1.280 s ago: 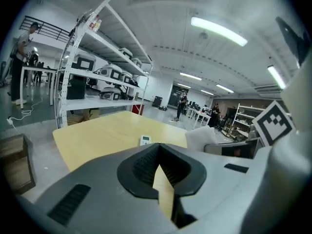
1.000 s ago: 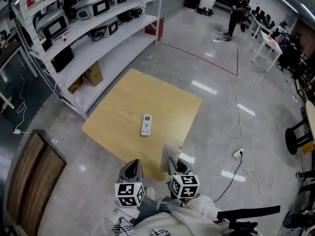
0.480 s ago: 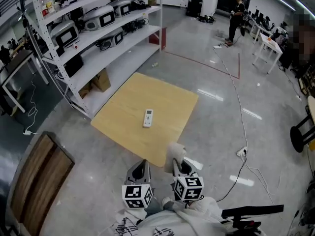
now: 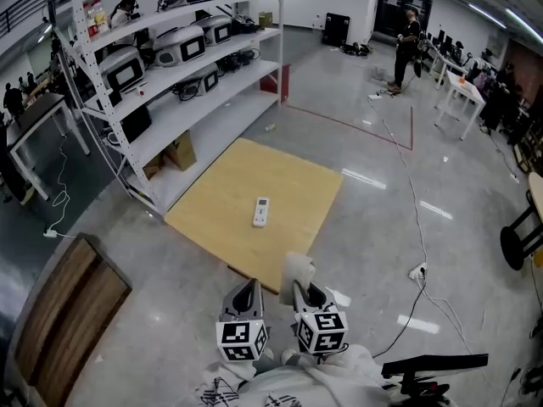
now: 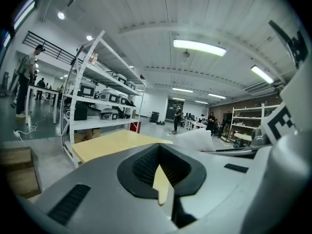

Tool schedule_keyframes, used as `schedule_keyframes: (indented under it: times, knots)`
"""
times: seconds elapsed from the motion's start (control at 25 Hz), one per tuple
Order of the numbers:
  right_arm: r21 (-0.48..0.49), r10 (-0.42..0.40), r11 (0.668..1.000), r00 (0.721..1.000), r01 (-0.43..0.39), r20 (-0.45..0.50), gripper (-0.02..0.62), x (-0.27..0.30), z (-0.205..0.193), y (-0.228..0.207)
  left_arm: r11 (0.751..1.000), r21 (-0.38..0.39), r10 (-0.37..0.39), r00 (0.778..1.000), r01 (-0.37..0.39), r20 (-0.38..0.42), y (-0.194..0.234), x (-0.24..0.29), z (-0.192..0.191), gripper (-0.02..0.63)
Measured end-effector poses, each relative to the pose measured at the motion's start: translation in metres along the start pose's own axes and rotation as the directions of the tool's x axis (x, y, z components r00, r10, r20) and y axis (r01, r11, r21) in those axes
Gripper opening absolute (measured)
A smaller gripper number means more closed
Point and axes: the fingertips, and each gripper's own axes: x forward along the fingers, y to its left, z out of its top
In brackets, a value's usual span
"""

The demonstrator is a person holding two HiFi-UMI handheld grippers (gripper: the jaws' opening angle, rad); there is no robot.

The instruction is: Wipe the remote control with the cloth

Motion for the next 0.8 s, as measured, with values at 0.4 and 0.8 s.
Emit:
schedule_keyframes:
  times: [0.4,0.8]
  knots:
    - [0.009,0.002,1.000,1.000,-0.002,0.009,0.089,0.003,0.002,-0.002,1.000,-0.011,0.016,1.000,-0.016,0.007,0.007,0.002,0.002,0.003]
    - [0.010,0.005,1.000,1.000,-0.005,-0.001,0.089,0.007,0.003,0.000,0.999,-0.011,0.034,0.999,-0.034,0.002,0.017,0.003,0.003,0.003]
